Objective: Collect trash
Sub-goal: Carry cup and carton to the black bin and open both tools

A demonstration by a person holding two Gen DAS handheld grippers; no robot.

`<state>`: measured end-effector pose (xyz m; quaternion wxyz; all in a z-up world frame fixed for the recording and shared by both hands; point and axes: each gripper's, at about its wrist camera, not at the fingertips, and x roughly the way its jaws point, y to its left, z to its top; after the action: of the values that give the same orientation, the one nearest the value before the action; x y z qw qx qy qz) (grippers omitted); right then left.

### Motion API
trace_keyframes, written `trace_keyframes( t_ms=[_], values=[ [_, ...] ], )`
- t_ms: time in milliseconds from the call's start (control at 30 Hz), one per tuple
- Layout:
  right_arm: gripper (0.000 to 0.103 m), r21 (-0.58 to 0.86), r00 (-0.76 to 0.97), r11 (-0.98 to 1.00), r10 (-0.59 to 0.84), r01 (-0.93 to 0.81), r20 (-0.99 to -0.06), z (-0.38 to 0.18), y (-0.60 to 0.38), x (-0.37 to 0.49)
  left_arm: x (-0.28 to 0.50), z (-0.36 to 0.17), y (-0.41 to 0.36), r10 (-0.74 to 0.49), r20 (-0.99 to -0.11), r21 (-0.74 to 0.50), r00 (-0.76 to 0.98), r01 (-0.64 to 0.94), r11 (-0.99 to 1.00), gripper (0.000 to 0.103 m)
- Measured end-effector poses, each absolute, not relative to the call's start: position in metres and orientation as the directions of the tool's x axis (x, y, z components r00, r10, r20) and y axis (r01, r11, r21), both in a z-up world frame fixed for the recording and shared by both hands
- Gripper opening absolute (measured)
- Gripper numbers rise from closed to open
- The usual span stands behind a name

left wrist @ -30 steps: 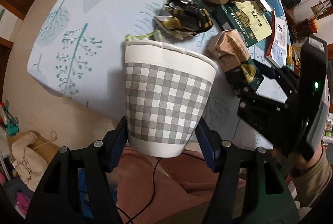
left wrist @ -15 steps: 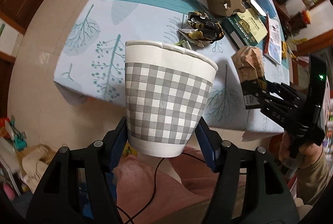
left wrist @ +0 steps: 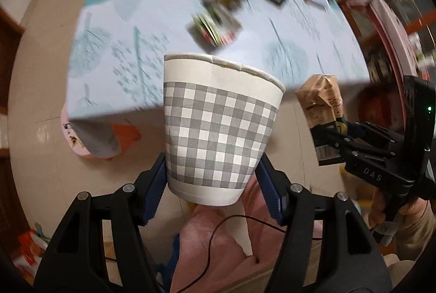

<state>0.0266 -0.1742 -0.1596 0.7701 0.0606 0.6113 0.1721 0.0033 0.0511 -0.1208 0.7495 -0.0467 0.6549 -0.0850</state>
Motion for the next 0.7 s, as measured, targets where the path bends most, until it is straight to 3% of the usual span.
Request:
trace_keyframes(
  t_ms=[433, 700],
  values=[
    [0.043, 0.286, 0.021, 0.944, 0.287, 0.161, -0.958, -0.310, -0.194, -0.061, -0.038, -0.262, -0.016, -0.117, -0.993, -0.120, -0.030, 0.249, 0.961, 0.061],
    [0.044, 0.288, -0.012, 0.927, 0.299, 0.239, -0.954, -0.399, -0.194, -0.065, -0.026, -0.345, -0.049, -0.052, -0.998, -0.055, -0.020, 0.294, 0.954, 0.061]
  ],
)
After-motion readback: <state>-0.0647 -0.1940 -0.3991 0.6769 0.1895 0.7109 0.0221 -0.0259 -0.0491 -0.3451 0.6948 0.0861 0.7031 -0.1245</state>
